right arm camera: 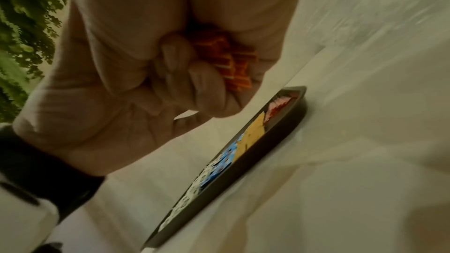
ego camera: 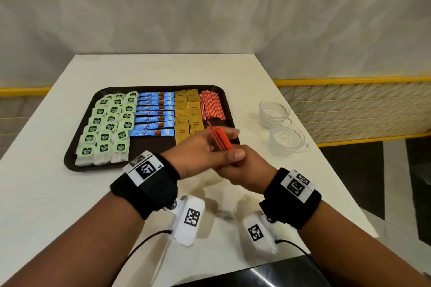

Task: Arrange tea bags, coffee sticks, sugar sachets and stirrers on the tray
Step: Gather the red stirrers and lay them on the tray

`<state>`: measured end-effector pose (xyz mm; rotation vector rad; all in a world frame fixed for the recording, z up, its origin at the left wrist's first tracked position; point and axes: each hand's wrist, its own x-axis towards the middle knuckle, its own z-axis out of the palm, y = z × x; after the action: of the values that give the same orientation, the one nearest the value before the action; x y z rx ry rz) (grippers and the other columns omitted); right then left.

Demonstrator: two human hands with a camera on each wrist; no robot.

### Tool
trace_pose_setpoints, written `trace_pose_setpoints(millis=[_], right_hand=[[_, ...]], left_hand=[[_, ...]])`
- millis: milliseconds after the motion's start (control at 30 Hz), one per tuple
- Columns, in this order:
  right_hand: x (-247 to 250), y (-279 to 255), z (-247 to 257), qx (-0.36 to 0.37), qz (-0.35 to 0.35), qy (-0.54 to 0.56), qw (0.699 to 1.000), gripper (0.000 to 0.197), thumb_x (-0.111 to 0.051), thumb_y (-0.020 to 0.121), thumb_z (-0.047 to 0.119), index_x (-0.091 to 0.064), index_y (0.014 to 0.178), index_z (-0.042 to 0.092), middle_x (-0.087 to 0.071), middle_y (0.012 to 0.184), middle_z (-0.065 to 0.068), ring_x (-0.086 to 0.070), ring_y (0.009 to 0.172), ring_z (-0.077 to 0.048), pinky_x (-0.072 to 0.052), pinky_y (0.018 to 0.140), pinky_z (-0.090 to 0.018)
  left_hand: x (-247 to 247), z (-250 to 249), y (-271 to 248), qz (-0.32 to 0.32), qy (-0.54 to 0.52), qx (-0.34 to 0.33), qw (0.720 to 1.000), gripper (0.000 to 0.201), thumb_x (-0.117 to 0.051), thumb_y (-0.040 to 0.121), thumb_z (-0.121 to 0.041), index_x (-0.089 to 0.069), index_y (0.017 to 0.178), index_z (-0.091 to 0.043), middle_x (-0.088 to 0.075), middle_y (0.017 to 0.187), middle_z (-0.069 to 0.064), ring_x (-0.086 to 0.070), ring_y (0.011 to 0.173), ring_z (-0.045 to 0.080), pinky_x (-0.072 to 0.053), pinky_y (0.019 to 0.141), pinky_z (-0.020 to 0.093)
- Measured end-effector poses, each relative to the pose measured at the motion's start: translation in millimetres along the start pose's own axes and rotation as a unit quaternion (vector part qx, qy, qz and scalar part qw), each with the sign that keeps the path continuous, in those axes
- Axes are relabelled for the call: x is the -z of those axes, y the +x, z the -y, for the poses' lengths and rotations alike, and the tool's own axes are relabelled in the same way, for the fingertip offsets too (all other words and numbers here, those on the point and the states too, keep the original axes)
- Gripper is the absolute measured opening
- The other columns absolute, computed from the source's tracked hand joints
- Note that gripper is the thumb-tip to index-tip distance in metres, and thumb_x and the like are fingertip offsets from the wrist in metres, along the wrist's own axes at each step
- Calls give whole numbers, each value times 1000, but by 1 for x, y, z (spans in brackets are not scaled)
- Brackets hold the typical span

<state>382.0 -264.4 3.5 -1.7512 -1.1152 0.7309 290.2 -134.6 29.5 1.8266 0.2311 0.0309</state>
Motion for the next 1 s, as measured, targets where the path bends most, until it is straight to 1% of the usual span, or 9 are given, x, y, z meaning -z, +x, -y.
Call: trace_pose_setpoints(millis=[100,233,300,367,433,567,667,800,1000], right_hand=[[-14,7,8,38,14,9,999,23,-55,71,4,-52,74,26,-57,52,18,-48,44,2,-37,44,-13],[-26,12,1,20,14,13,1000,38,-60,77,-9,-53,87,27,-58,52,13,-54,45,2,-43,45,-14],[-30,12,-6,8,16,-12,1000,32,-66,76,-2,-60,102,14,-62,75,13,-61,67,6,-51,65,-13],[-30,11,-12,4,32,-66,997,53,-73,77,10,-53,126,12,-62,105,5,-60,99,2,-49,91,-18],[-23,8,-16,-11,49,-127,991,65,-76,76,22,-46,133,15,-58,118,1,-58,107,-9,-50,94,-26],[4,-2,-22,-38,33,-268,962,39,-66,80,15,-60,118,14,-60,111,-2,-58,100,-16,-46,85,-23],[19,-8,-19,-42,-4,-307,951,37,-55,87,10,-60,123,16,-60,121,0,-57,109,-14,-42,89,-18],[18,-12,12,58,-59,-252,964,47,-45,93,10,-44,140,18,-48,143,1,-44,131,-10,-32,103,-14],[-9,-15,35,117,60,-329,935,63,-24,90,33,-12,152,25,-8,160,9,-5,147,-6,-22,119,-41]], left_hand=[[-9,1,-3,-15,-17,-35,999,34,-59,92,-31,-62,125,-25,-63,124,-8,-57,114,-4,-44,91,10],[-10,16,-5,-31,-26,-65,997,24,-50,97,-27,-71,109,-23,-60,129,-15,-48,124,-5,-35,106,21],[-11,24,-7,-23,-21,-62,998,27,-48,96,-32,-71,106,-23,-61,128,-18,-42,129,-8,-29,108,19],[-12,28,-9,-25,-28,-61,997,31,-46,97,-33,-72,104,-17,-63,126,-16,-43,128,-8,-30,106,11],[-12,29,-10,-48,-68,-63,995,33,-45,98,-28,-71,94,-8,-69,116,-6,-57,118,3,-42,98,11],[-7,36,-11,-109,-70,-56,990,39,-46,95,-39,-63,73,-11,-63,68,1,-64,76,31,-51,73,34],[-10,45,-12,-113,-10,-33,993,41,-49,95,-41,-62,71,-11,-59,61,-5,-53,58,12,-45,64,30],[-18,50,-10,-112,-41,5,993,37,-59,84,-45,-60,73,-10,-60,62,-6,-51,56,9,-43,55,23],[-20,60,-6,-127,-22,30,991,31,-55,90,-3,-54,61,-17,-50,44,-7,-43,44,3,-37,50,17]])
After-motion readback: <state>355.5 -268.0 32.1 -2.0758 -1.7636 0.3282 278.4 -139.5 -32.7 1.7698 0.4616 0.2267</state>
